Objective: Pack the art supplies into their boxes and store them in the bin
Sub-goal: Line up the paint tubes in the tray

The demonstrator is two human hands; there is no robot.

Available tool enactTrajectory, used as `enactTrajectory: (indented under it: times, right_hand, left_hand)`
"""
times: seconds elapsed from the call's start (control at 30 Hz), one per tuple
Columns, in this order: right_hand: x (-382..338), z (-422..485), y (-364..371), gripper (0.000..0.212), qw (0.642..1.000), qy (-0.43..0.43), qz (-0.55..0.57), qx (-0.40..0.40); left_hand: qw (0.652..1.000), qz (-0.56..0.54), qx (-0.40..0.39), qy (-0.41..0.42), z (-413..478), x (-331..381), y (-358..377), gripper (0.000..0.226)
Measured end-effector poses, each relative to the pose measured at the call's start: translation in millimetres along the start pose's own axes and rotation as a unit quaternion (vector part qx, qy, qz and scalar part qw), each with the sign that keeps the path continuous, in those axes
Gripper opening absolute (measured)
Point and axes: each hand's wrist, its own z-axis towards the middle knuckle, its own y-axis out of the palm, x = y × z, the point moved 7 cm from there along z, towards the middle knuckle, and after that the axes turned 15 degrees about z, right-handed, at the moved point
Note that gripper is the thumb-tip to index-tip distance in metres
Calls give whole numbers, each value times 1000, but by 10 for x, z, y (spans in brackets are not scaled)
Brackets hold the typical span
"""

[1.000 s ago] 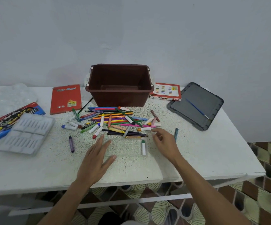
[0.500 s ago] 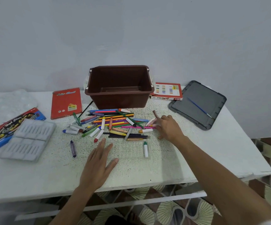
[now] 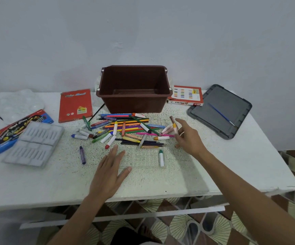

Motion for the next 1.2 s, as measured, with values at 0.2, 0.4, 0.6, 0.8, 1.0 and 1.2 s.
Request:
enactTrajectory:
  times: [0.2, 0.4, 0.6, 0.8, 1.0, 1.2]
  right_hand:
    - [-30, -390, 403, 29, 993, 33, 103, -50]
    - [-52, -475, 586, 30, 999, -6, 12, -53]
    - [-14, -468, 646, 32, 993, -37, -71, -89]
    - [24, -493, 699, 31, 992, -47, -78, -92]
    - [-10, -450, 655, 23, 992, -65, -76, -77]
    - [-90, -161, 509, 28, 981, -99, -163, -13]
  left_hand:
    - [1000, -15, 7, -7, -15, 0, -26, 75]
    - [1000, -1, 6, -3, -9, -12, 2, 75]
    - [1000, 14, -4, -5, -4, -14, 13, 77]
    - [1000, 20, -9, -5, -6, -12, 18, 82]
    - [1000, 22, -17, -6, -9, -16, 27, 82]
    - [1000, 22, -17, -9, 3, -26, 30, 72]
